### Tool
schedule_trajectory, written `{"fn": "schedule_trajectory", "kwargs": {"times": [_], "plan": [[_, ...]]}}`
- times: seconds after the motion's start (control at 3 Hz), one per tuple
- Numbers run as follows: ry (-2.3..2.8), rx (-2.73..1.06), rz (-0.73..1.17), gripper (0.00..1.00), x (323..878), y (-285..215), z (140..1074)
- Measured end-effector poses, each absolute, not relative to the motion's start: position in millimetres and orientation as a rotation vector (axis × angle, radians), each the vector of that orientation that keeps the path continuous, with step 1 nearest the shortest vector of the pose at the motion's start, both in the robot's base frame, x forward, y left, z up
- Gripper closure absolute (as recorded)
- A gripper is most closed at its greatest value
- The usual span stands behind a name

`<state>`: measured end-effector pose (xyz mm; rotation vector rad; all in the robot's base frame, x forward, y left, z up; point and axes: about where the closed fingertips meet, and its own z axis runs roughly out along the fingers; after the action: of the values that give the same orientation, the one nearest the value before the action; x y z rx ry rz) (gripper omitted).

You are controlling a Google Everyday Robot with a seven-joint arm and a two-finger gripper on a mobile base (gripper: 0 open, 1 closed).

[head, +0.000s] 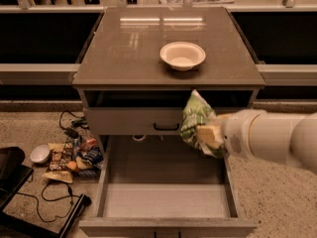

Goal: Place green jalapeno chip bag into middle drawer

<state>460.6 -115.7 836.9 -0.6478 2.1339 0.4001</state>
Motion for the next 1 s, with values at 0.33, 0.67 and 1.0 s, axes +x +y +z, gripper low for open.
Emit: {"fn": "schedule_trajectory", "kwargs": {"times": [0.33,0.67,1.0], "plan": [[2.194,-0.640,0.411,1.00,450.5,-123.7,804.7],[2.187,-0.643,0.409,1.00,452.3,-122.0,808.9],[2.224,-0.661,0.457,1.00,459.7,-111.5,780.4]]}}
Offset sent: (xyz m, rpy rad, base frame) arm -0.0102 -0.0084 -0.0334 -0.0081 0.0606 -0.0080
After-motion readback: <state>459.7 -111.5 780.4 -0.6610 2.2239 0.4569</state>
